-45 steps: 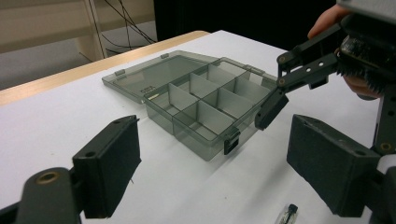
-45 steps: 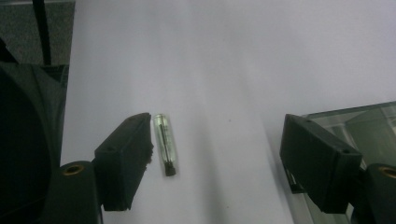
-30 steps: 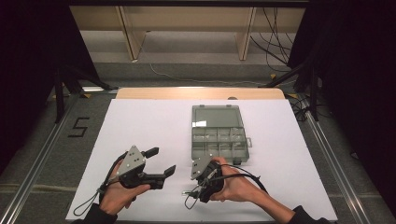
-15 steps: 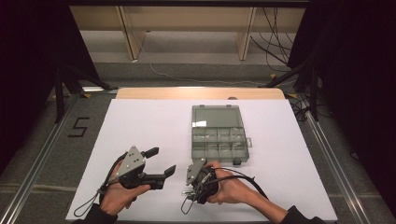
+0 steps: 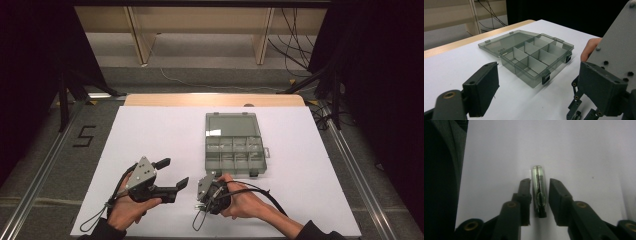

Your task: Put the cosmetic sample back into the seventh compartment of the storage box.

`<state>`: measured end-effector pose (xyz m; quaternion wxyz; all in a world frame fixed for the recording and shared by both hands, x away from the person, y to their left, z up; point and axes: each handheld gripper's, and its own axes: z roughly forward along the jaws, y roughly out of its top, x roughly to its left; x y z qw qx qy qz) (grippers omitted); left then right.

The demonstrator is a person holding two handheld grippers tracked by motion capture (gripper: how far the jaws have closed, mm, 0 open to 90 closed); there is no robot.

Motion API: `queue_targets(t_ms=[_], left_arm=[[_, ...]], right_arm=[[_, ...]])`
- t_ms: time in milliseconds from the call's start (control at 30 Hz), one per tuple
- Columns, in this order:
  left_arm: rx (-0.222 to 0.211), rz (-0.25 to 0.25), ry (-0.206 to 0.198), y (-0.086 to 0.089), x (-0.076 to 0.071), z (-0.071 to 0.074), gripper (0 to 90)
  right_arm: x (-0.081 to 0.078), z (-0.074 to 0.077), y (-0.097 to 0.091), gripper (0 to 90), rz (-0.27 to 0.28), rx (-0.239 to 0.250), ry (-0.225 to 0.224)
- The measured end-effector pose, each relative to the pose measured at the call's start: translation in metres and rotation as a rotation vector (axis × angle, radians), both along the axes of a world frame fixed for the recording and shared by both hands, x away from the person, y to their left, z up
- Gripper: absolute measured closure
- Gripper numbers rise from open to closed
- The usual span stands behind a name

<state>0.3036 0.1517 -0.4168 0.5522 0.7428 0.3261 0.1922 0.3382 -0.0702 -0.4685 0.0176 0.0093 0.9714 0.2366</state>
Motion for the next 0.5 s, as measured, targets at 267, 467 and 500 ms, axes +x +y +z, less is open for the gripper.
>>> queue_targets(t_ms=[267, 467, 500], left_arm=[[0.011, -0.003, 0.001, 0.0012, 0.0008, -0.0003, 16.4], [-0.001, -0.001, 0.005, 0.0003, 0.0006, -0.0006, 16.4], [0.002, -0.003, 0.004, 0.0004, 0.0008, -0.0007, 16.4]], right_arm=[[-0.0028, -0.001, 0.0019, 81.1, 0.034, -0.014, -0.019], [-0.0013, 0.0044, -0.0012, 81.1, 0.03, 0.008, -0.033], [-0.0009, 0.0068, -0.0027, 81.1, 0.019, 0.014, -0.04]])
